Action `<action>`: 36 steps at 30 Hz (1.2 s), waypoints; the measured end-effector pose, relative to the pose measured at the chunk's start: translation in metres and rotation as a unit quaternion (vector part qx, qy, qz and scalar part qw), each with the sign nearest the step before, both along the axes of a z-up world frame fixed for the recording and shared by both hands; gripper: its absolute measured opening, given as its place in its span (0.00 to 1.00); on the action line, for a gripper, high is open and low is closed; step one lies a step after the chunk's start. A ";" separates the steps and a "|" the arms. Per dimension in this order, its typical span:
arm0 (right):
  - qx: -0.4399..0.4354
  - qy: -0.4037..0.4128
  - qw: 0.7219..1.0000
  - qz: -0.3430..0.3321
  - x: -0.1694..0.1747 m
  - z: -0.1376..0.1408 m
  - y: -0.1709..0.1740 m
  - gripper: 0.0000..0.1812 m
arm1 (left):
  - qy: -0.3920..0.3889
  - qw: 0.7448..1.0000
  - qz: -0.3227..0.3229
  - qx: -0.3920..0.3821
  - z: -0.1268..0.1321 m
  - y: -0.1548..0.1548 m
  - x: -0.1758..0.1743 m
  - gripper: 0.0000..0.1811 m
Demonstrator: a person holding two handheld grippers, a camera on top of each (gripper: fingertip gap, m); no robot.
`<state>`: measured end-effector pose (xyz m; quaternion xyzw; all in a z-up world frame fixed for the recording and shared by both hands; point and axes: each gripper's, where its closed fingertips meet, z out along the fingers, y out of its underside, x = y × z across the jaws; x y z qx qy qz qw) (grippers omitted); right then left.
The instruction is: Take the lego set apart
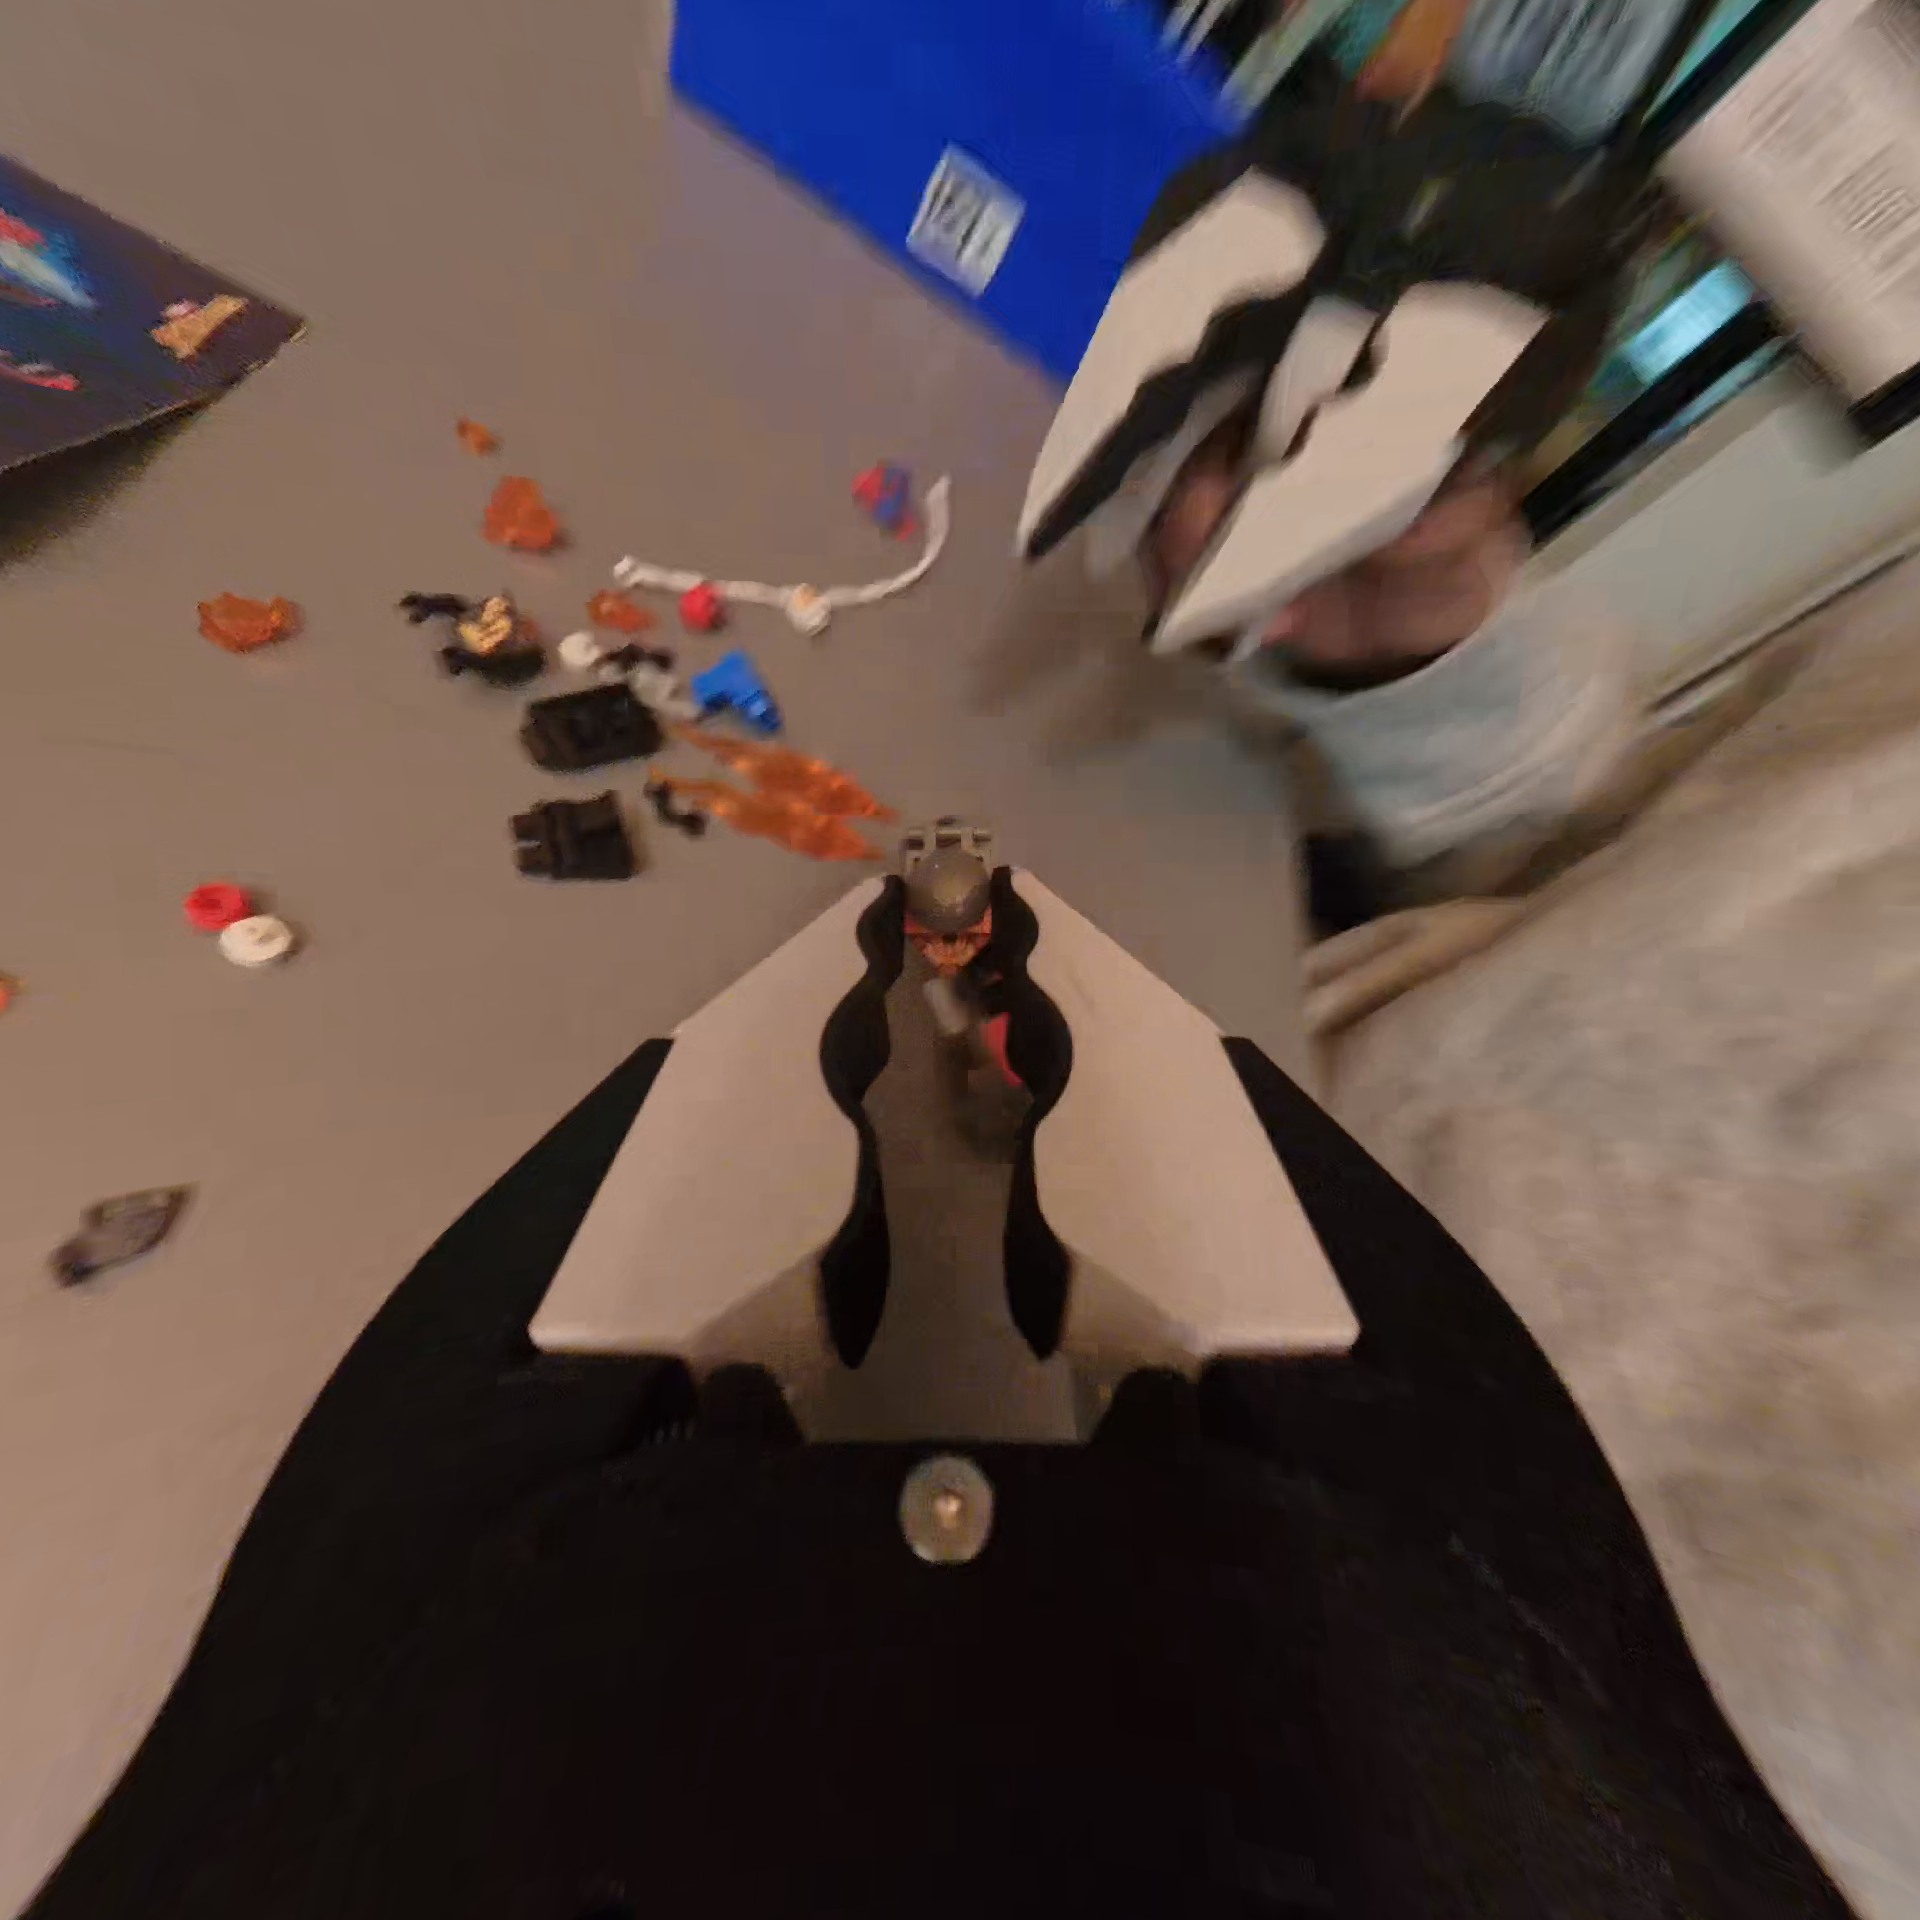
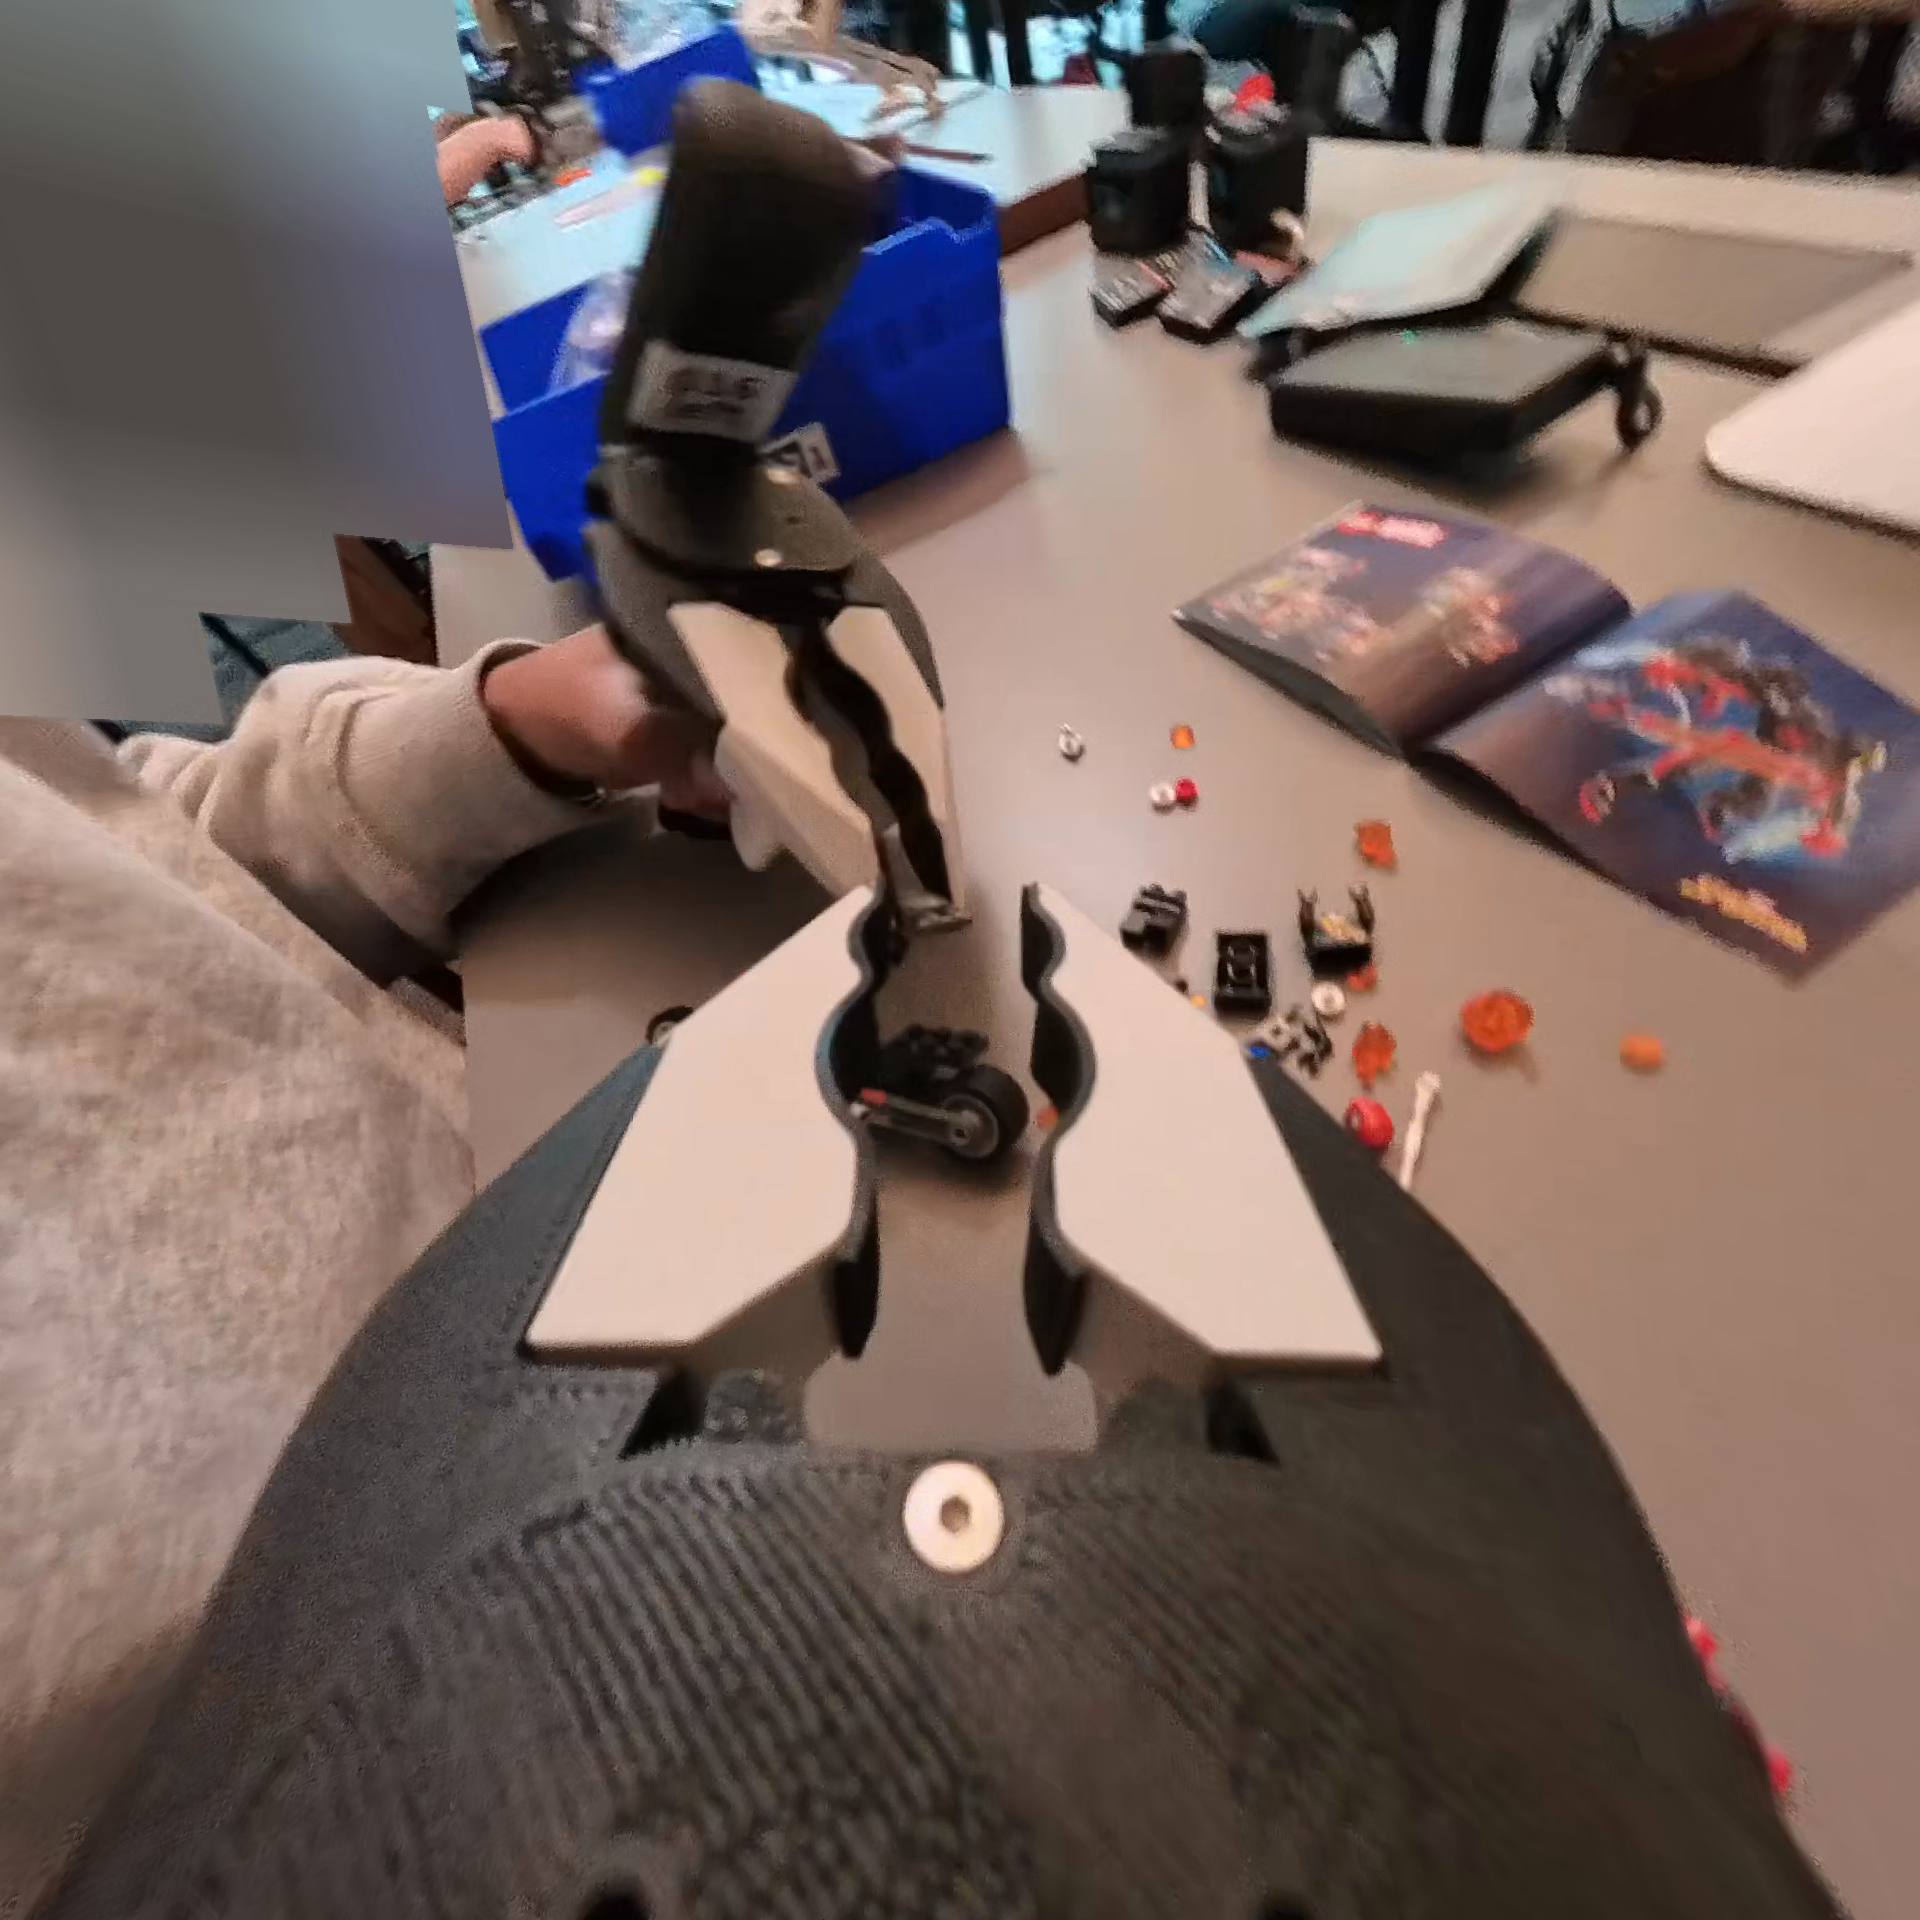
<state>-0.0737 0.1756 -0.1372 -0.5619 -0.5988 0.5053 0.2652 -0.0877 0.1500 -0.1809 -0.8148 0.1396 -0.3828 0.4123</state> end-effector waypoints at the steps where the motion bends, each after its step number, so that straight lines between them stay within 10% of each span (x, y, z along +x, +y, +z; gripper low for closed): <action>1: 0.019 0.016 1.000 0.019 -0.001 0.005 -0.006 0.15 | -0.064 0.998 -0.010 0.001 0.014 -0.004 0.001 0.08; 9: 0.201 0.111 0.963 0.142 -0.003 0.026 -0.045 0.20 | -0.338 0.933 -0.121 -0.029 0.070 -0.036 0.010 0.08; 25: 0.152 0.069 0.948 0.271 0.012 0.020 -0.089 0.01 | -0.366 0.898 -0.211 -0.123 0.058 -0.065 0.035 0.08; 36: 0.018 0.083 0.993 0.077 -0.018 0.032 -0.045 0.01 | -0.213 0.972 0.032 0.095 0.071 -0.034 -0.009 0.17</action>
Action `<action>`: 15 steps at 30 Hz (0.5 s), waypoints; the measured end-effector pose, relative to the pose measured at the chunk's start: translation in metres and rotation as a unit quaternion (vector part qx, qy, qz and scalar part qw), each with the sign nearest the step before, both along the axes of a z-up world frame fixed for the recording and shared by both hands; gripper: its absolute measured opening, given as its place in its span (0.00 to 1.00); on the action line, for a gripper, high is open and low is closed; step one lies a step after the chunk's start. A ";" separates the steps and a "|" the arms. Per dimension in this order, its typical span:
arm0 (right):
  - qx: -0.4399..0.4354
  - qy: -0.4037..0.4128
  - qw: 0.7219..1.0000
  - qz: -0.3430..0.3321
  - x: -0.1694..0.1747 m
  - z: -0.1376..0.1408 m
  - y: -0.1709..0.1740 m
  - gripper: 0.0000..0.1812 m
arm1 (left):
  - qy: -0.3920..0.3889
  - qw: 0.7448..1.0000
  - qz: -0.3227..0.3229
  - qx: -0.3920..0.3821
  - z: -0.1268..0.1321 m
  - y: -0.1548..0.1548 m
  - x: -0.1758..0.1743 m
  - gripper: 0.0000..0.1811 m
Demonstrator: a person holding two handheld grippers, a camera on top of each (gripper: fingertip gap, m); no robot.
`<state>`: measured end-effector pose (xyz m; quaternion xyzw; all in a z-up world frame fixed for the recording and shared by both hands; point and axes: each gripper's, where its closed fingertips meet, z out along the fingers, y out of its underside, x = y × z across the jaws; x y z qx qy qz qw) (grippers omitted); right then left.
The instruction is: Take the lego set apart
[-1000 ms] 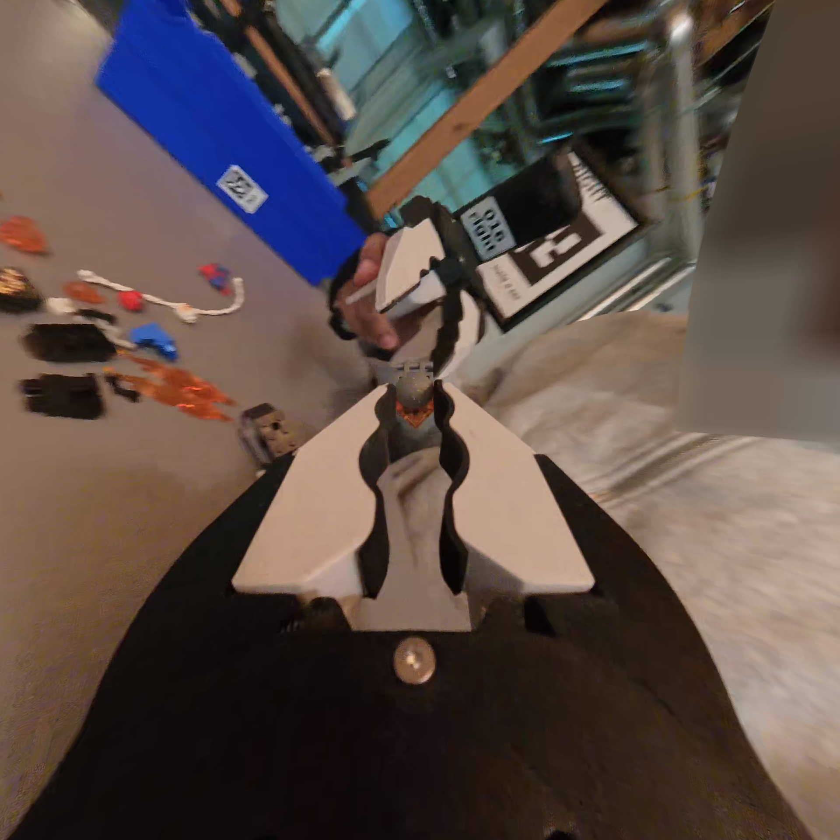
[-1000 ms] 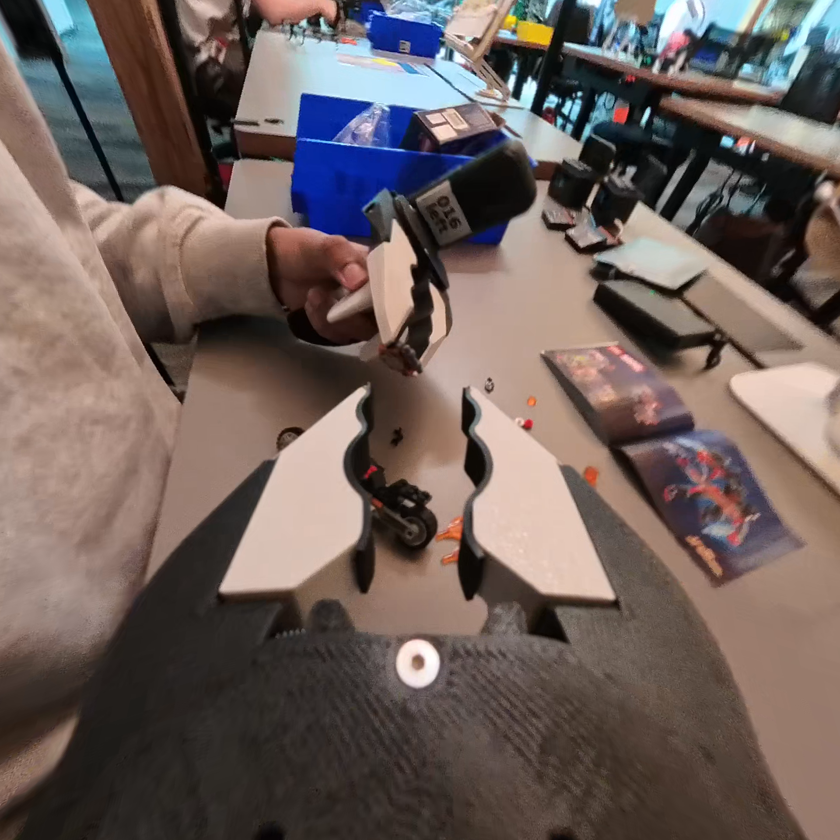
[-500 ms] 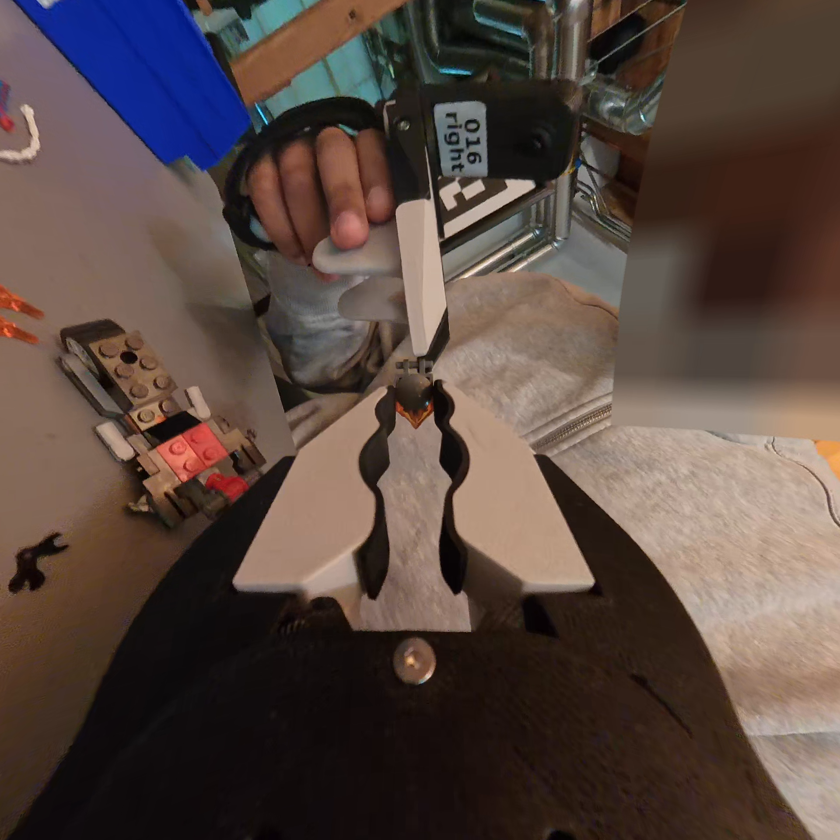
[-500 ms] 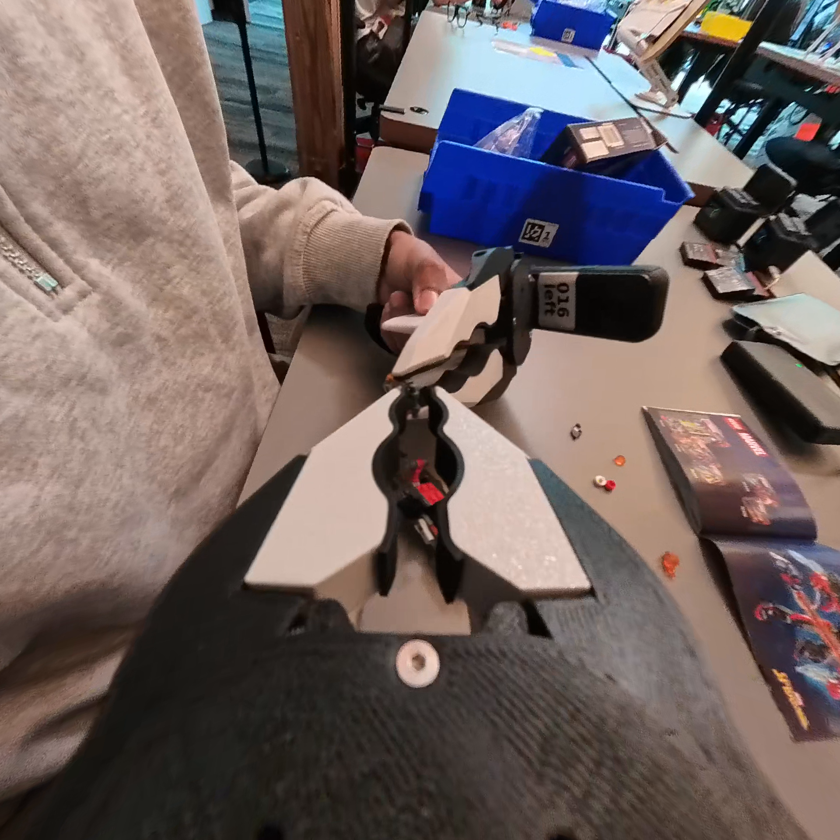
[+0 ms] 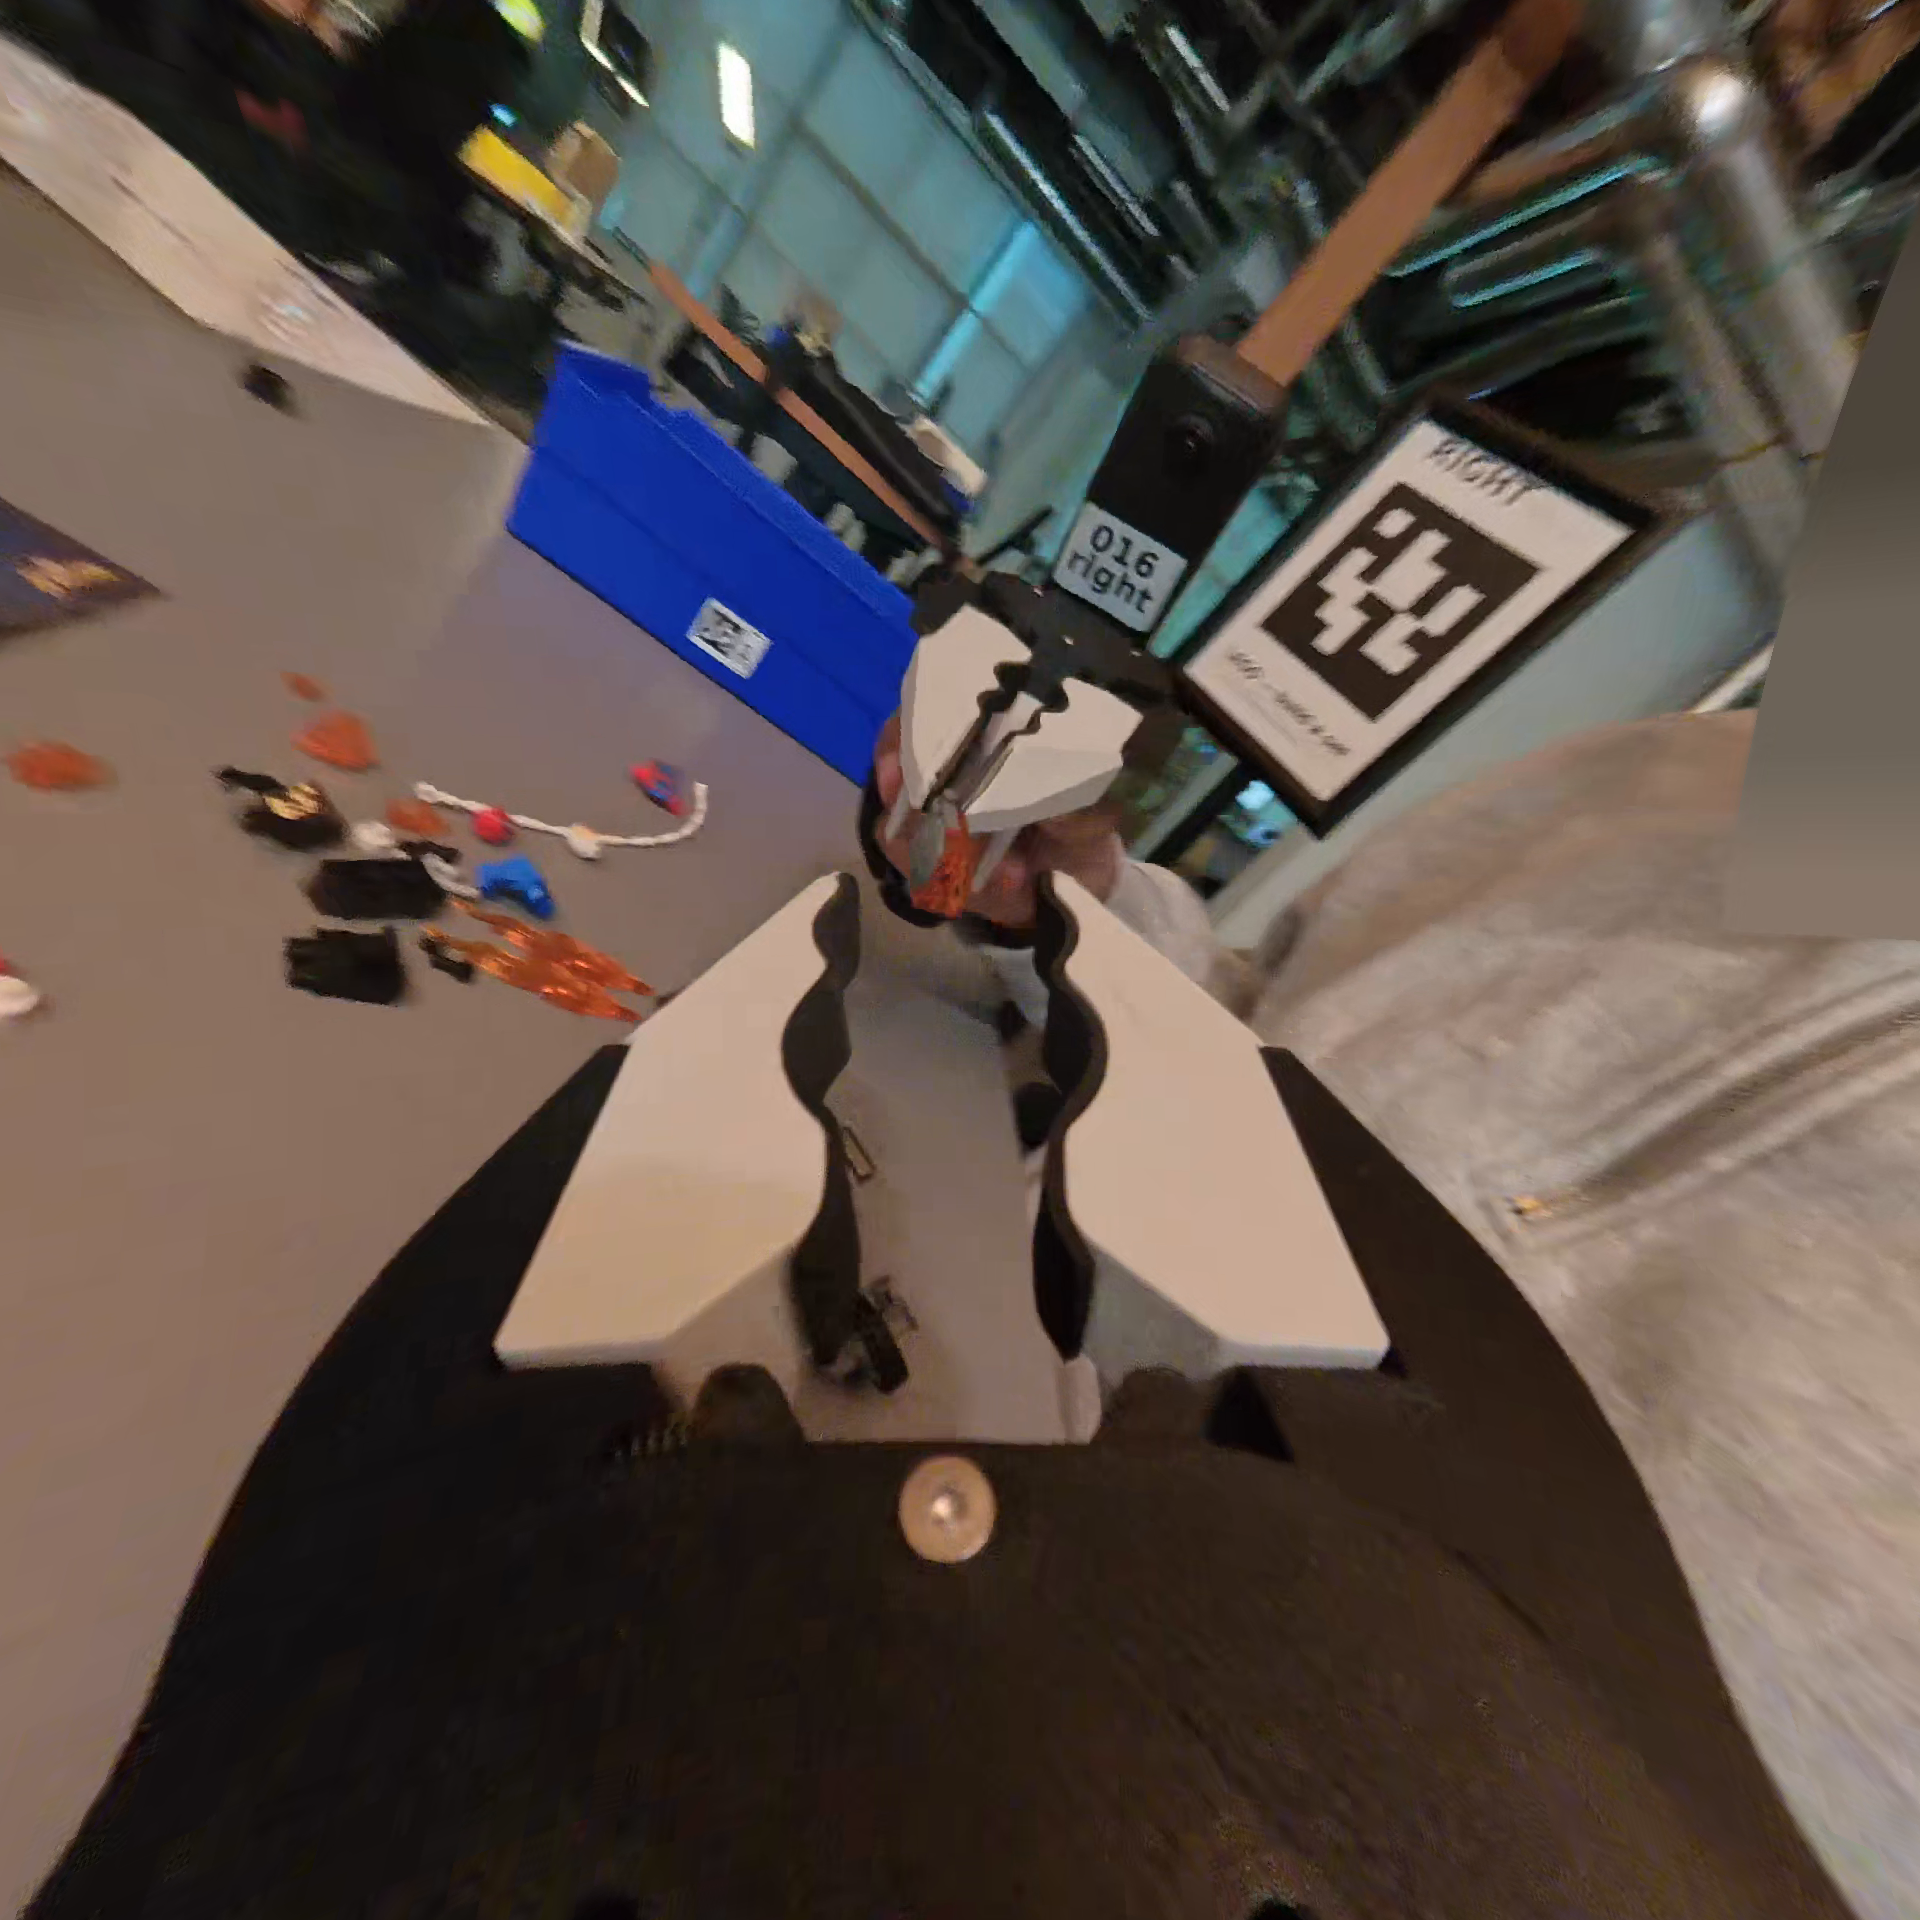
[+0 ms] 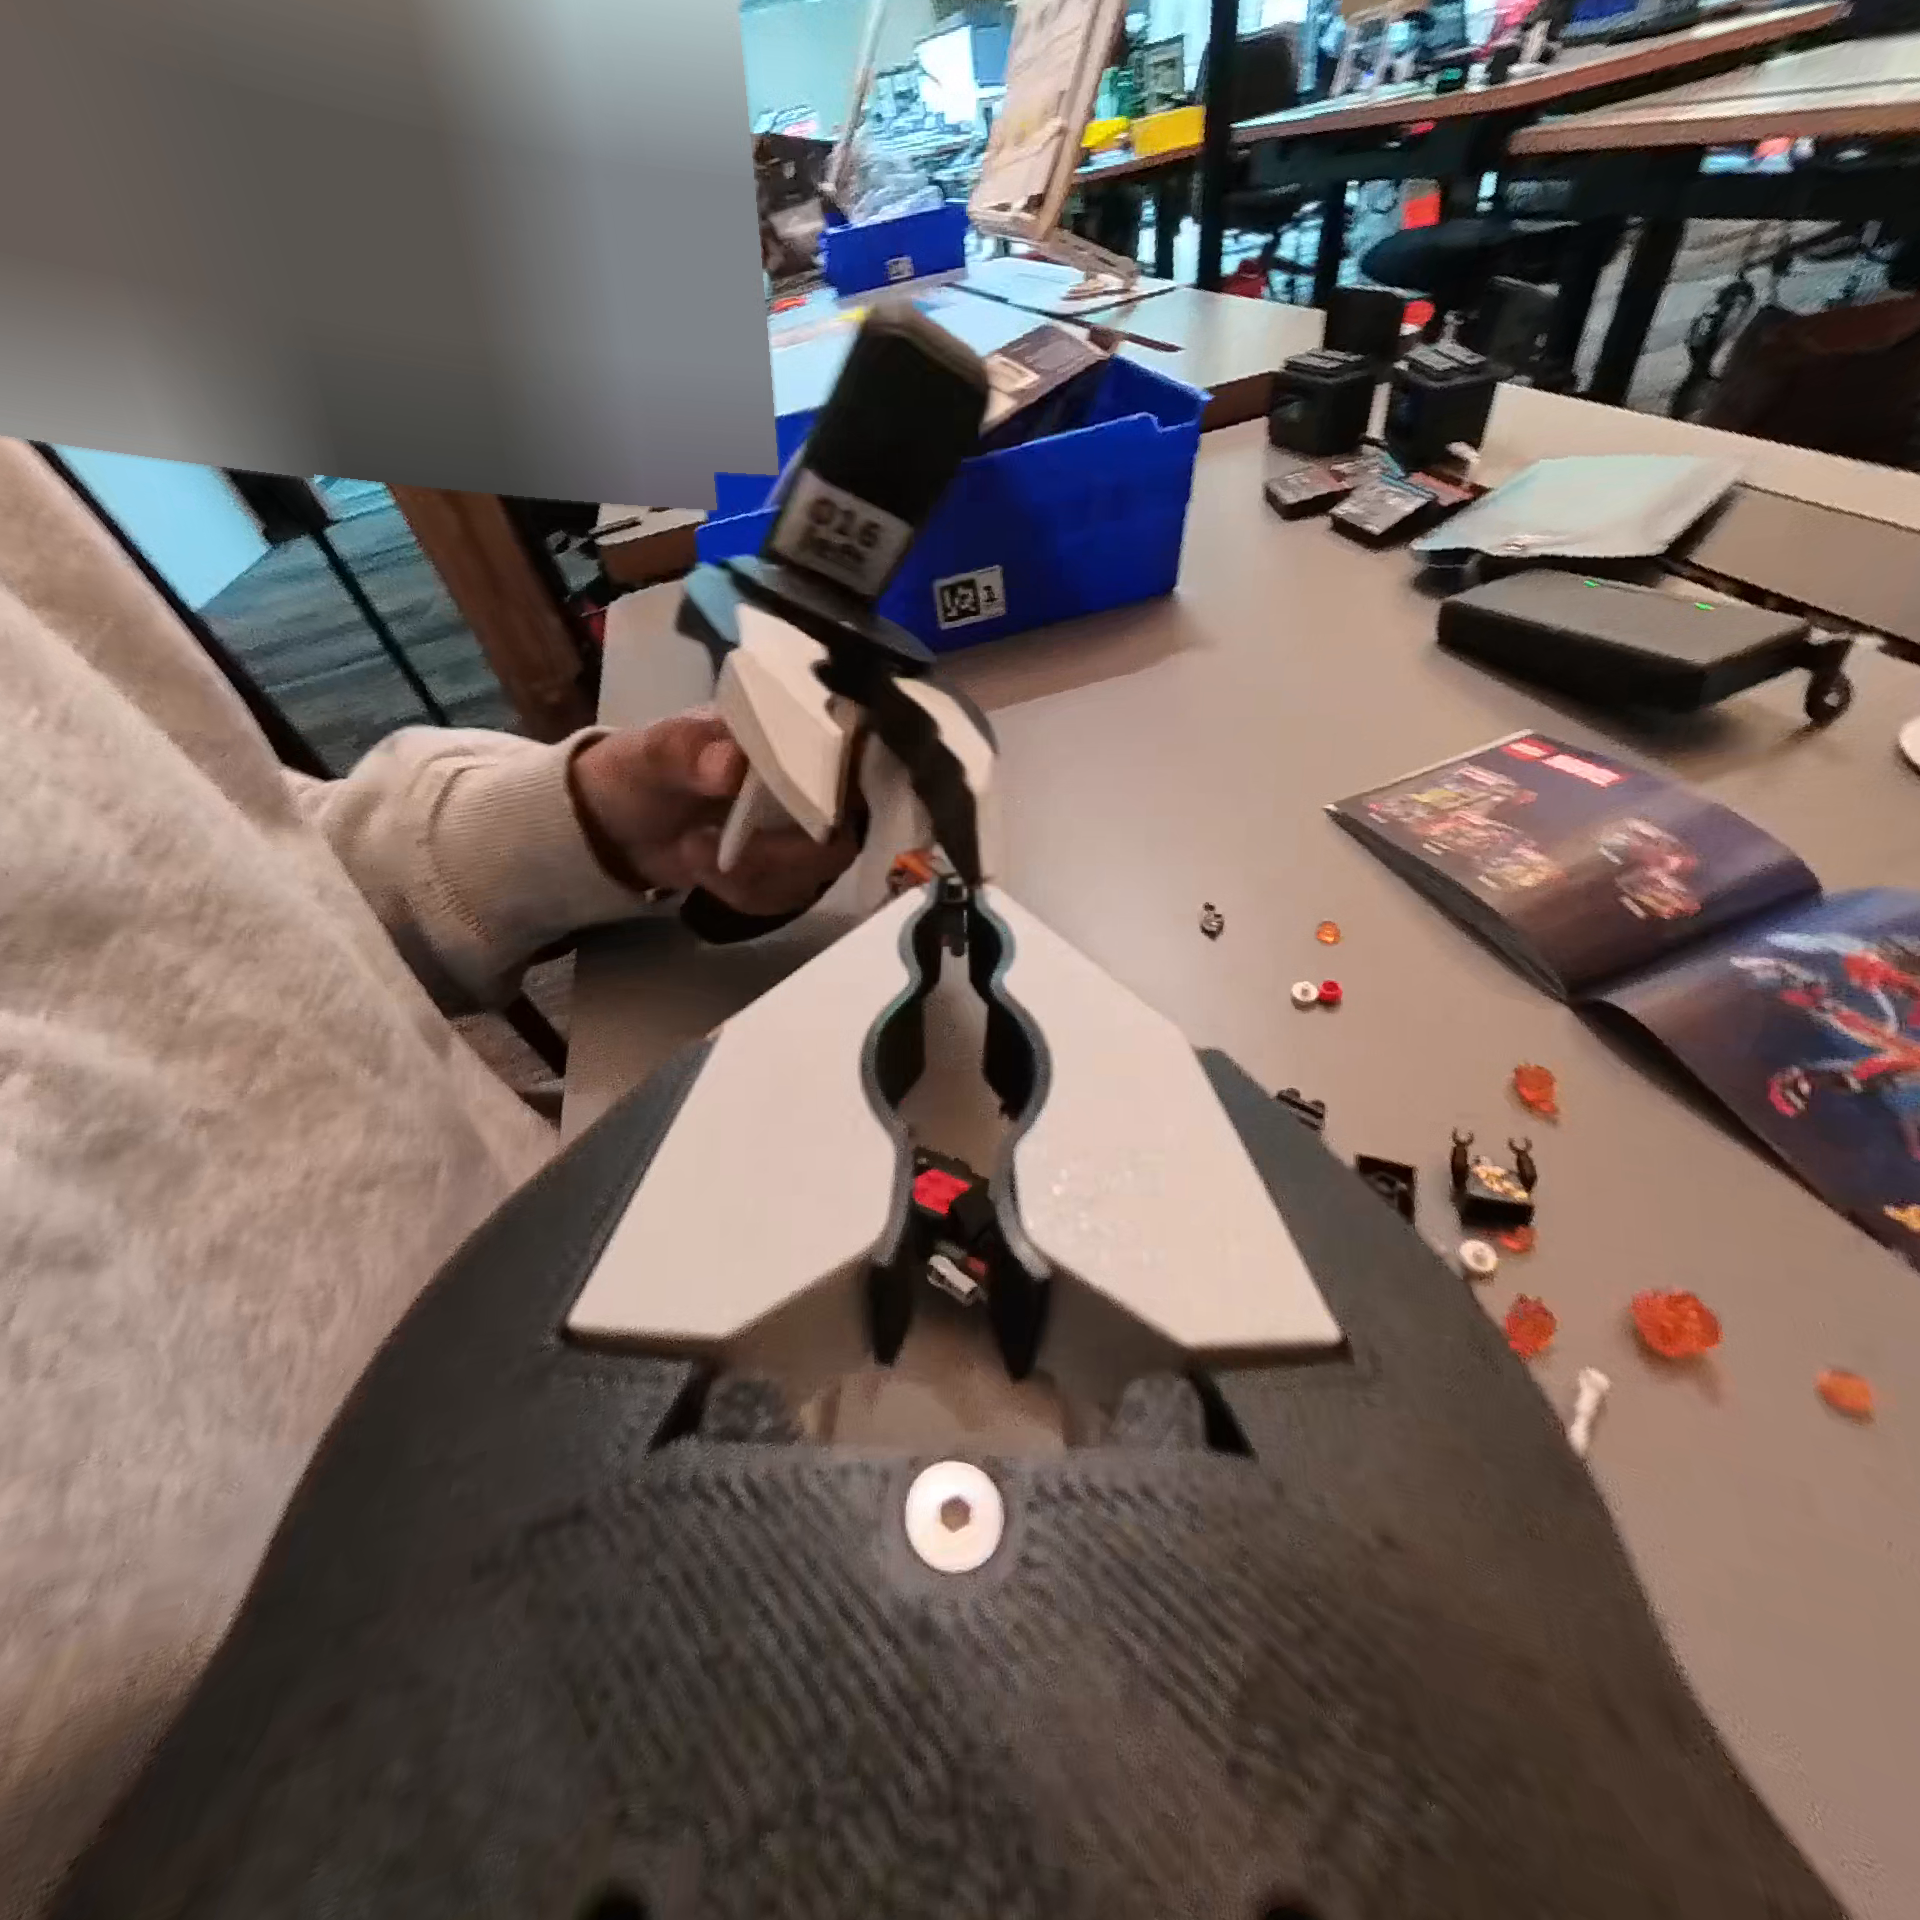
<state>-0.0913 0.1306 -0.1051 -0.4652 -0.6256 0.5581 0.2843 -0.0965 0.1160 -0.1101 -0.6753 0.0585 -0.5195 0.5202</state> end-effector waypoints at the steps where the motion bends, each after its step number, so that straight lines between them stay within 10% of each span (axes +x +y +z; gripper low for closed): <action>1: -0.007 -0.002 1.000 -0.013 -0.002 -0.002 0.001 0.01 | 0.020 1.000 0.015 0.004 -0.001 0.001 0.001 0.14; 15: -0.081 0.021 0.996 -0.010 -0.004 0.009 -0.009 0.03 | 0.071 0.994 0.050 0.065 0.008 -0.007 0.000 0.00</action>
